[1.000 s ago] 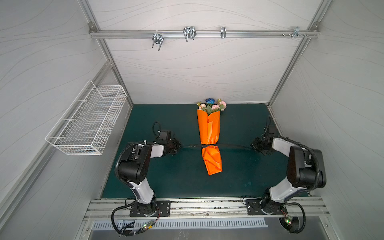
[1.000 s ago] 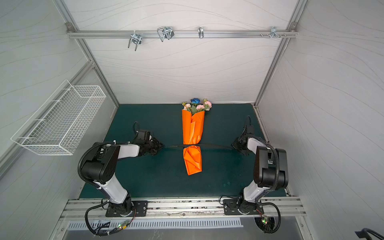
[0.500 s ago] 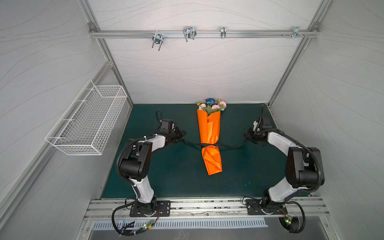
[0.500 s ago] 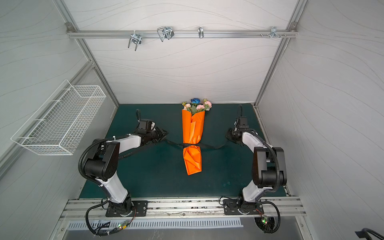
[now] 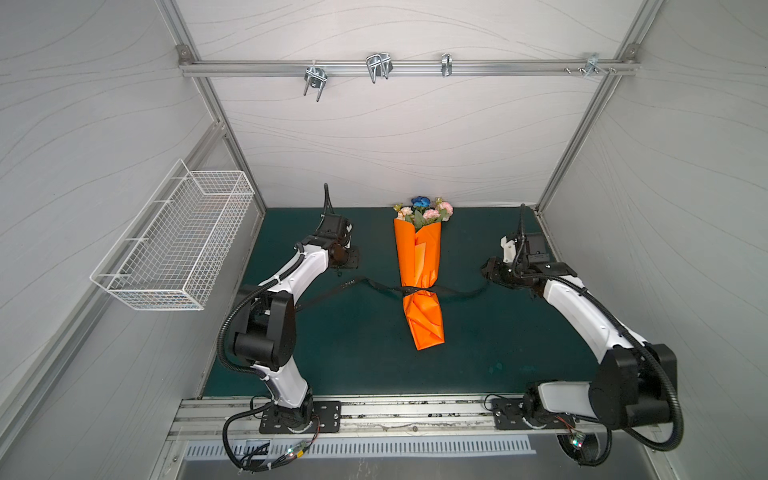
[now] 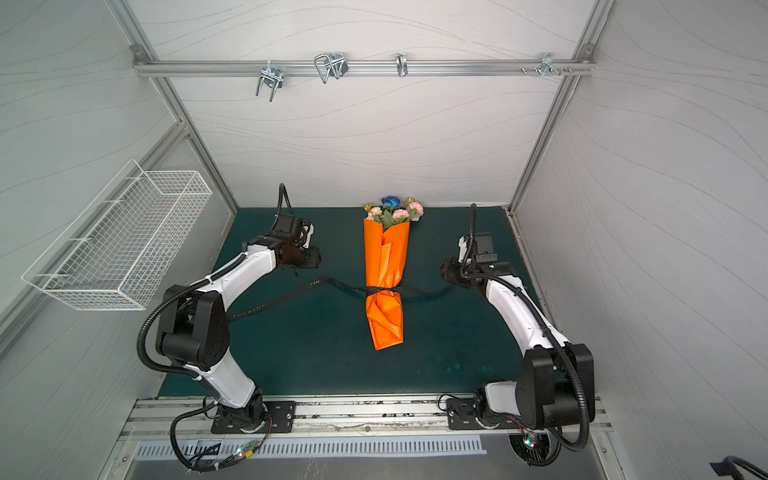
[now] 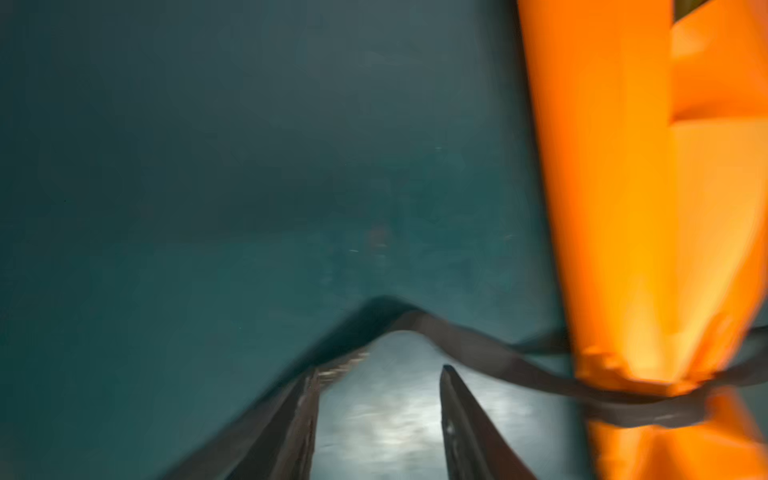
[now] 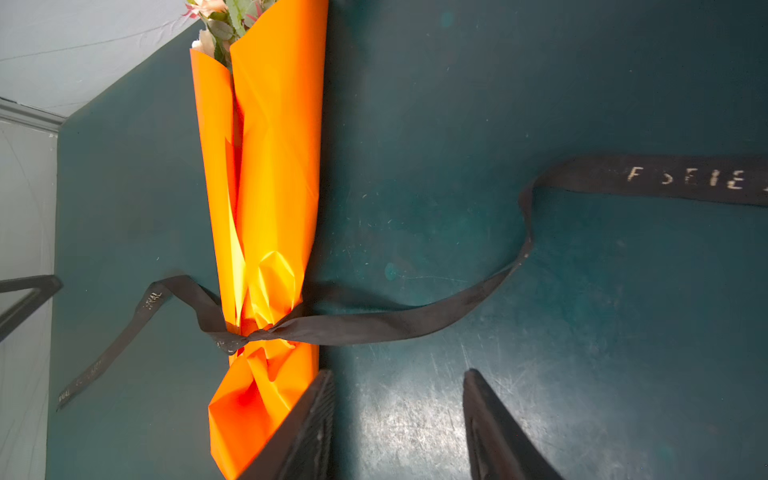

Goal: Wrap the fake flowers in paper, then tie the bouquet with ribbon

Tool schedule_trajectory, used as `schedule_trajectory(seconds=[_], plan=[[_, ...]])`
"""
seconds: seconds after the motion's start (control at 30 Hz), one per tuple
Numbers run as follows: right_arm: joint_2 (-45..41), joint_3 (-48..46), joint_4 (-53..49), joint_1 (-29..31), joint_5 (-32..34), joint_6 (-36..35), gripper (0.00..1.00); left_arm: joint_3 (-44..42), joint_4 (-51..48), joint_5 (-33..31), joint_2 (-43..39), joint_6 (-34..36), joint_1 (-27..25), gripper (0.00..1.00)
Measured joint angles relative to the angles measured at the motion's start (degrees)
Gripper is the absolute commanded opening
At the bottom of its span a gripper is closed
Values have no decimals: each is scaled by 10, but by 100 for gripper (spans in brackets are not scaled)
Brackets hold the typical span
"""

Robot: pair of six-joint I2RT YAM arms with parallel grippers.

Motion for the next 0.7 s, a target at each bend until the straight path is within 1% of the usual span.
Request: schedule_trajectory(seconds=[0.03, 0.13, 0.23, 0.37, 0.43, 0.57, 0.7], plan=[[0, 0, -3, 0, 2, -2, 57, 0, -9, -10, -2, 42, 4, 47], [-1, 0, -12, 0, 16, -8, 62, -5, -21, -22, -1, 139, 11, 47], [-6, 0, -14, -2, 30, -12, 68, -7, -30, -26, 7, 203, 14, 47], [-23, -1, -14, -16, 41, -11, 86, -7, -36, -26, 45, 263, 15, 49], [-35, -3, -13, -30, 41, -9, 99, -7, -42, -22, 67, 283, 14, 50], [-59, -13, -9, -68, 36, -7, 99, -7, -53, -11, 95, 311, 9, 51], [-76, -21, -7, -93, 30, 2, 99, -3, -62, -2, 102, 325, 5, 52]])
